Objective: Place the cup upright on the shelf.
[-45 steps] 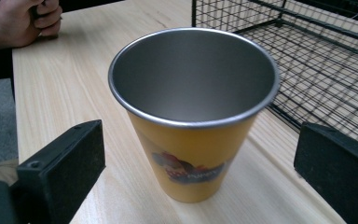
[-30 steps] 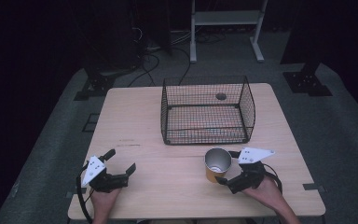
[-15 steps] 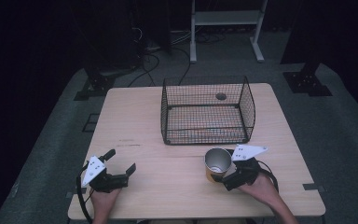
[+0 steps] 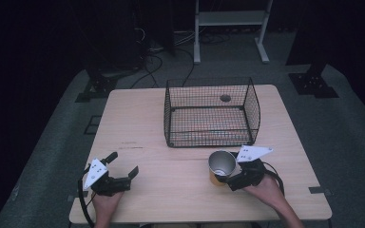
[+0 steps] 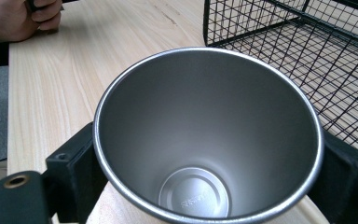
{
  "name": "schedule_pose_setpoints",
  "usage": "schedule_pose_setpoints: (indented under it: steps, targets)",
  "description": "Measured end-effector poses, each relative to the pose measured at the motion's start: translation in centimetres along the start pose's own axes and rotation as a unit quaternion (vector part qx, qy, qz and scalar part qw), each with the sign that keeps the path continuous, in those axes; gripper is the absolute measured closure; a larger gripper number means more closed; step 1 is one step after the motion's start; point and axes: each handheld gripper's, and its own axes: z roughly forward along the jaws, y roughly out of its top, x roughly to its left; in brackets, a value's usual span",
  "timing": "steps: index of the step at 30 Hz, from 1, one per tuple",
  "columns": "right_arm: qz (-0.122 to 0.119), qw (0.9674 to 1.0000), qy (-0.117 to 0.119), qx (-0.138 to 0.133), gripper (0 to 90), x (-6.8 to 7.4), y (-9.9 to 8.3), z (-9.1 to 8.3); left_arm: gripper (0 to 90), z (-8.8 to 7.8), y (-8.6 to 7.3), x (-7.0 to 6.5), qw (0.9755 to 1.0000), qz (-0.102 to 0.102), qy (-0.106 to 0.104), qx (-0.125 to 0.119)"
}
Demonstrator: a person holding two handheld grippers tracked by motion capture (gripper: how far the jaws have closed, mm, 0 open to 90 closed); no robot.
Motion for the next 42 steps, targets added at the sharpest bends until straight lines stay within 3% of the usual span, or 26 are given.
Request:
schedule_pose_setpoints:
  steps: [17, 26, 33, 42]
  targets:
    - [0.018, 0.9996, 0.014, -0.016, 12.7, -0.5, 0.2, 0.0, 0.8, 0.0, 0.0, 0.0, 1.0, 0.0, -0.001, 0.0]
    - [0.038, 0.9986, 0.025, -0.029, 12.7, -1.5, 0.7, -1.5, 0.8, 0.0, 0.0, 0.0, 1.0, 0.0, -0.001, 0.0]
    - [0.041, 0.998, 0.032, -0.036, 12.7, -3.0, 2.5, -3.3, 0.8, 0.0, 0.0, 0.0, 1.0, 0.0, -0.001, 0.001]
    - [0.037, 0.9978, 0.039, -0.037, 12.7, -4.5, 4.4, -4.4, 0.8, 0.0, 0.0, 0.0, 1.0, -0.001, -0.001, 0.001]
